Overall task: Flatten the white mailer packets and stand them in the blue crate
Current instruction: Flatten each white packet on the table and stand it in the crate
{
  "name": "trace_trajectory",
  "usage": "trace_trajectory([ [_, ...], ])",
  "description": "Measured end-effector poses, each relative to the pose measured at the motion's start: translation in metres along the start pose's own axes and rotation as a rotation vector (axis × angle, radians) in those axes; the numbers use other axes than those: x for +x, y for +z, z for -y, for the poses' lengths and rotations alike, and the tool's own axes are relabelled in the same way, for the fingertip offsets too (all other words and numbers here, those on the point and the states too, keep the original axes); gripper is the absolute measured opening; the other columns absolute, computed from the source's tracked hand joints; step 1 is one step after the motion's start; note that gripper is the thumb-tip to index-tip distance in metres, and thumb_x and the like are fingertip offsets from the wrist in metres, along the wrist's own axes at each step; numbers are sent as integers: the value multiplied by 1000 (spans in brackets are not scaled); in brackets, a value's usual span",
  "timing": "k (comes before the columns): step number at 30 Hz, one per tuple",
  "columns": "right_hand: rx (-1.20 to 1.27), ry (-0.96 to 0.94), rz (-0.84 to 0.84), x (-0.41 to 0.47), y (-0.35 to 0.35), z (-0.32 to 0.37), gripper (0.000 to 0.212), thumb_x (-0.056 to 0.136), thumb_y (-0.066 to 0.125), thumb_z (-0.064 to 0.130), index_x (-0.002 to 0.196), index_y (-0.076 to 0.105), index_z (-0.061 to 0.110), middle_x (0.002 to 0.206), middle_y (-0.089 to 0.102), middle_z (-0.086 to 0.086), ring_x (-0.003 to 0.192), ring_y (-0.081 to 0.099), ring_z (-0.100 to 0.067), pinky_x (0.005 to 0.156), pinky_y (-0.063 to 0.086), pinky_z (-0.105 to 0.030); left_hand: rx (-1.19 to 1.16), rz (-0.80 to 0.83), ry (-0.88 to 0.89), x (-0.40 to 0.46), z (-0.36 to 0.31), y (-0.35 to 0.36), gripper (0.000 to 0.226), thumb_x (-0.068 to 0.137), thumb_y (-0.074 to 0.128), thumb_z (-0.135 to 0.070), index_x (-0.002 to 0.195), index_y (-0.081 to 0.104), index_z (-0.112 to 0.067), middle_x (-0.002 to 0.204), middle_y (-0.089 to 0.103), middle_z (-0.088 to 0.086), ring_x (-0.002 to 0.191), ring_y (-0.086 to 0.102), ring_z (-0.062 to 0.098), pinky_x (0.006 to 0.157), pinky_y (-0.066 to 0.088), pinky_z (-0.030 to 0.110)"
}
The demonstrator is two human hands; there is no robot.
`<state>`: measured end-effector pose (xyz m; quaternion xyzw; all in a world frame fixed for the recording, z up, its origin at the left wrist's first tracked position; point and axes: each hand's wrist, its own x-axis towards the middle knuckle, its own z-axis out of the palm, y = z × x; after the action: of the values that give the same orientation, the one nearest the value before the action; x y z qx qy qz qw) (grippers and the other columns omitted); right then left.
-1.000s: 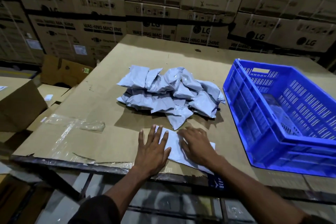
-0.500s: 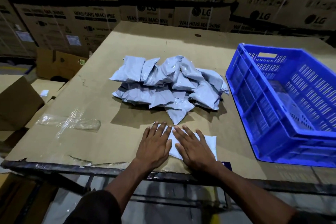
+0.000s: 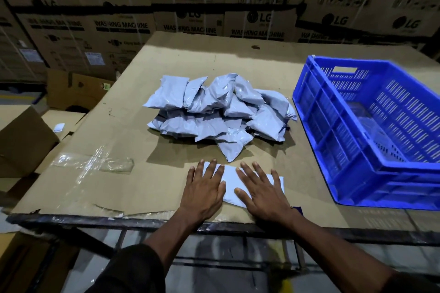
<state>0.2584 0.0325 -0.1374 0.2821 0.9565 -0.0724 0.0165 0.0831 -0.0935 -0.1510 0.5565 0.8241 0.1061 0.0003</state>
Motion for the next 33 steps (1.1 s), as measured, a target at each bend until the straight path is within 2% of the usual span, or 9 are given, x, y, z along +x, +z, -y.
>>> trace_trajectory([
  [6, 19, -56, 18, -1, -8, 5, 66, 99, 5, 66, 158, -3, 39, 164, -17, 20, 150, -24, -12, 118, -9, -60, 23, 7, -12, 0, -1, 0, 56, 101, 30, -44, 144, 56, -20, 155, 49, 6, 142, 45, 38, 109, 40, 60],
  [12, 18, -192, -29, 1, -3, 7, 64, 98, 0, 67, 158, 1, 43, 165, -8, 20, 153, -11, -11, 117, -4, -57, 9, 18, -35, -1, 0, 4, 59, 102, 27, -46, 150, 50, -21, 158, 46, 5, 143, 44, 39, 109, 40, 61],
  [17, 29, -203, 1, -1, -7, 5, 65, 96, -2, 67, 157, -6, 44, 163, -16, 22, 151, -19, -9, 117, -9, -55, -12, 20, -17, -11, 2, 3, 65, 102, 24, -55, 160, 32, -26, 171, 20, 6, 151, 29, 38, 116, 32, 60],
  [21, 64, -200, 40, -1, -12, 7, 60, 102, 12, 62, 156, -8, 46, 162, -18, 25, 149, -22, -6, 117, -13, -54, 30, 39, 0, -13, 3, 1, 60, 102, 28, -53, 149, 51, -24, 159, 44, 6, 142, 44, 40, 107, 42, 61],
  [24, 101, -195, 99, -3, -15, 3, 64, 100, 17, 68, 155, -9, 47, 163, -18, 23, 149, -22, -7, 118, -14, -52, 20, 66, -6, -12, 3, 0, 59, 101, 29, -53, 147, 53, -25, 157, 47, 4, 140, 46, 40, 106, 43, 61],
  [26, 61, -218, 99, -5, -14, -1, 70, 98, 23, 71, 156, -6, 44, 164, -15, 19, 151, -18, -11, 120, -9, -51, -10, 57, 7, -14, 4, -2, 63, 101, 25, -55, 152, 46, -26, 162, 39, 3, 146, 38, 39, 112, 36, 61],
  [29, 17, -217, 88, -4, -18, -5, 70, 99, 26, 69, 158, 7, 38, 167, -2, 14, 154, -4, -16, 121, 4, -53, -99, 46, 23, -20, 4, -6, 77, 95, 19, -66, 163, 23, -29, 172, 11, -3, 158, 6, 28, 124, 12, 56],
  [31, 29, -198, 67, -1, -24, -2, 65, 101, 26, 64, 158, 16, 35, 166, 9, 14, 154, 6, -18, 120, 12, -52, -185, -31, 72, -23, 7, -8, 81, 91, 38, -66, 161, 26, -27, 171, 14, 2, 158, 8, 27, 123, 14, 55],
  [33, 84, -171, 26, 0, -30, 1, 61, 102, 25, 61, 156, 21, 34, 165, 18, 13, 152, 16, -19, 119, 18, -51, -205, -89, 137, -26, 11, -5, 78, 87, 54, -53, 155, 33, -22, 167, 25, 11, 154, 21, 35, 119, 27, 57],
])
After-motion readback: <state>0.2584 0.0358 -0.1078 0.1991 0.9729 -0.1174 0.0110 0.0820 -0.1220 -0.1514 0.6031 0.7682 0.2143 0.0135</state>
